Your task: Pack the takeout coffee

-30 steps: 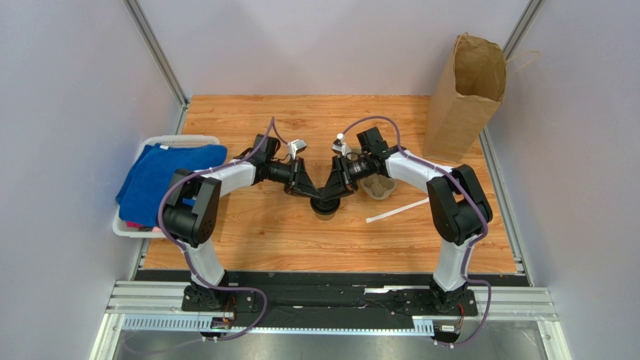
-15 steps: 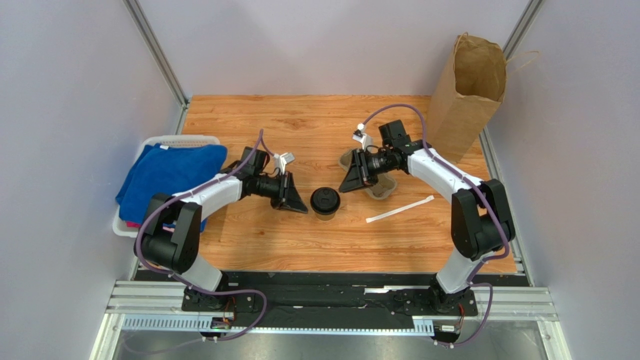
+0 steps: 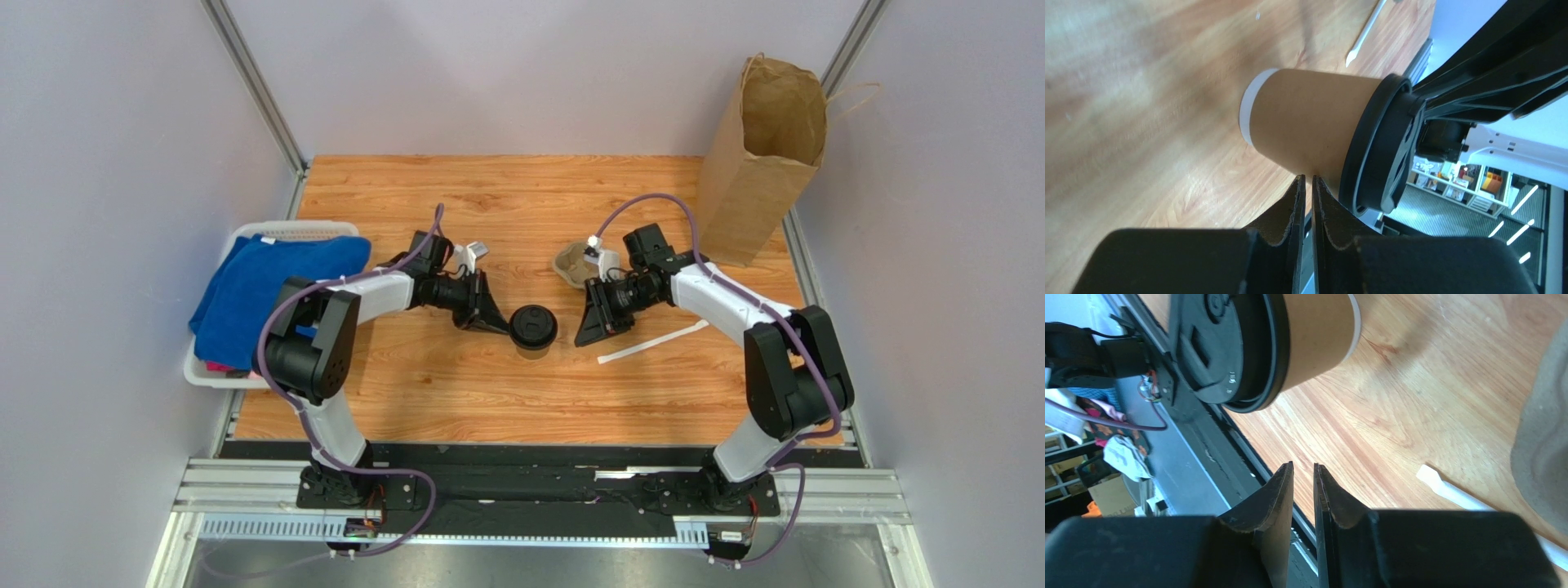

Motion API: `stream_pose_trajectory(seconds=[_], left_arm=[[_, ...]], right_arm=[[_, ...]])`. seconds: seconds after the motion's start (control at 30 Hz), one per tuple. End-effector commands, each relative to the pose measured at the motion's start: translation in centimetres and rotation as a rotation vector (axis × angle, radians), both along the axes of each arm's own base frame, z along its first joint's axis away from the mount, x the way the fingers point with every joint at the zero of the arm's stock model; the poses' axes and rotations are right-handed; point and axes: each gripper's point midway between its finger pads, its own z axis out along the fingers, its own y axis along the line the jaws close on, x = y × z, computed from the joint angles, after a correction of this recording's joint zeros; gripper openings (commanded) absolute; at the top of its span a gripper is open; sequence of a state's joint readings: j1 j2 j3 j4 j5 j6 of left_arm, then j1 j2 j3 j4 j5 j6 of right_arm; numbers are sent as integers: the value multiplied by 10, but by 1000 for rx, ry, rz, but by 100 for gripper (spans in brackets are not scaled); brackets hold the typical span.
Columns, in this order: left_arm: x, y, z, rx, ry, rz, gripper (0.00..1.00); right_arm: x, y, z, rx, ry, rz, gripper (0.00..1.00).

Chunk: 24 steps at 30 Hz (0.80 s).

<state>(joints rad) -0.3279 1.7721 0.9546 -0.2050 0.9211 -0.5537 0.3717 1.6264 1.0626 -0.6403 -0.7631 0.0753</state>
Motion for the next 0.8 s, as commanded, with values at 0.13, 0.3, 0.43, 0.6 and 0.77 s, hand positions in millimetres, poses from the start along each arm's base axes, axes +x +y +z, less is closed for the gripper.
stream_pose_trajectory(seconds=[0.13, 0.3, 0.43, 0.6, 0.77], left_arm=[[40, -21, 19, -74, -69, 38, 15], [47, -22, 22, -78, -76, 32, 17], [50, 0, 24, -69, -53, 95, 20], [31, 31, 15, -42, 35, 171, 21], [4, 40, 20, -28, 60, 166, 20]], right_arm=[[6, -4, -3, -9, -132, 29, 24], [8, 9, 3, 48, -183, 31, 27], [9, 21, 4, 59, -196, 42, 28], [4, 38, 3, 73, -208, 57, 29], [7, 54, 6, 102, -204, 43, 29]])
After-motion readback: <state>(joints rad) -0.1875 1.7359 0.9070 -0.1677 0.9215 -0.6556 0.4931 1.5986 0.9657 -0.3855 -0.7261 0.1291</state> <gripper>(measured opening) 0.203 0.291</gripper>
